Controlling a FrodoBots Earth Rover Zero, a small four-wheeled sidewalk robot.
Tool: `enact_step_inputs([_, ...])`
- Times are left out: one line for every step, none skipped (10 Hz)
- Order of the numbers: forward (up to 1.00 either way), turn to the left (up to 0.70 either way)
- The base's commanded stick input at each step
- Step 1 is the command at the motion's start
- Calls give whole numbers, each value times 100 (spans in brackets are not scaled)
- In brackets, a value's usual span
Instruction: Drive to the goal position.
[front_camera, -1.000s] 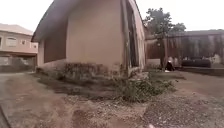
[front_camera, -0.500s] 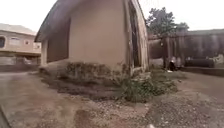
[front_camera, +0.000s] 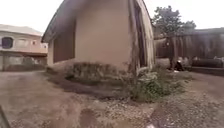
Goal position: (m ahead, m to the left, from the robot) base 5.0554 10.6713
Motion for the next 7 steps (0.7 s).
enact_step_inputs([0,45])
enact_step_inputs([0,45])
enact_step_inputs([0,45])
enact_step_inputs([0,45])
enact_step_inputs([0,45])
enact_step_inputs([0,45])
enact_step_inputs([0,45])
